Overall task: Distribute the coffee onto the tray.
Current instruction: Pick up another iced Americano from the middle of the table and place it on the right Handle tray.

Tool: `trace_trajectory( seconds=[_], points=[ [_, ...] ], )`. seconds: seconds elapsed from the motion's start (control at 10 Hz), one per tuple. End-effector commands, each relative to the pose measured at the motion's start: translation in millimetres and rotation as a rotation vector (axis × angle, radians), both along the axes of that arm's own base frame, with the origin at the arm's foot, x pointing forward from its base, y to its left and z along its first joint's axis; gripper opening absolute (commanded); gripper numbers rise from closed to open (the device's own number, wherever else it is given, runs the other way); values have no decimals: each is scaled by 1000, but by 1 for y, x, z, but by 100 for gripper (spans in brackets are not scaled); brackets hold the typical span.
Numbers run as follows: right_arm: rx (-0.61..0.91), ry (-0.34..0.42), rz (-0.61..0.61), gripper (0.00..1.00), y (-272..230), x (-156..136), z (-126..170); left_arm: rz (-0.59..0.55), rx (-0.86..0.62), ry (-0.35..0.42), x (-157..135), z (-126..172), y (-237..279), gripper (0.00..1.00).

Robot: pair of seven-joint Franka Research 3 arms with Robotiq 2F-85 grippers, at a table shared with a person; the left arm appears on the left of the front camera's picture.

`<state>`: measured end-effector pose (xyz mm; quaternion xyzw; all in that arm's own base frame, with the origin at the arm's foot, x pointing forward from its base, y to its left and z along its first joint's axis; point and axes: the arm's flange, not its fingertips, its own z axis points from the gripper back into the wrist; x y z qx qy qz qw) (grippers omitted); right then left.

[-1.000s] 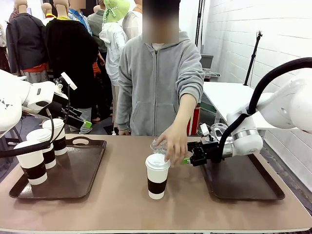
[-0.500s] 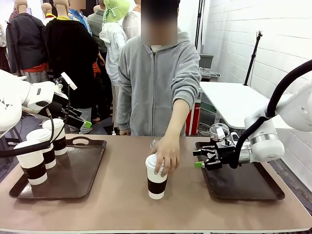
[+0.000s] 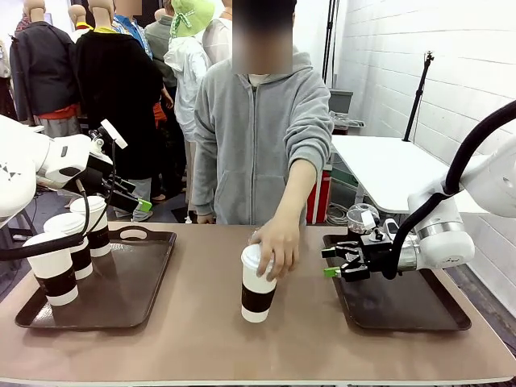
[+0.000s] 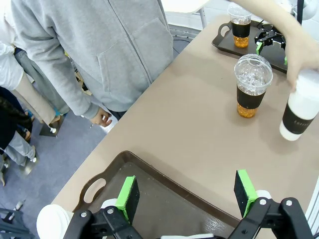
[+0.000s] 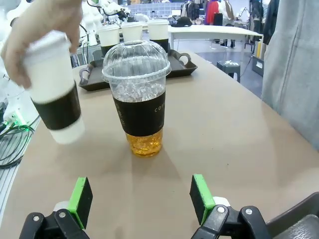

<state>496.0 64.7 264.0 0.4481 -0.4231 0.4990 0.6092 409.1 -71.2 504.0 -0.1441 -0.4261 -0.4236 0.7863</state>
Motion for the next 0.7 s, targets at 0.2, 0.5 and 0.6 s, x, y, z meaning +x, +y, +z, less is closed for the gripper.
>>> trace_trajectory(
  seconds=[0.2,0.5,0.6],
  points=[
    [0,0,-1,100,0,0,0,-2,-5,4,0,-1,1,100],
    [0,0,-1,100,0,0,0,-2,-5,4,0,-1,1,100],
    [0,0,-1,100,0,0,0,-2,-5,4,0,-1,1,100]
  ],
)
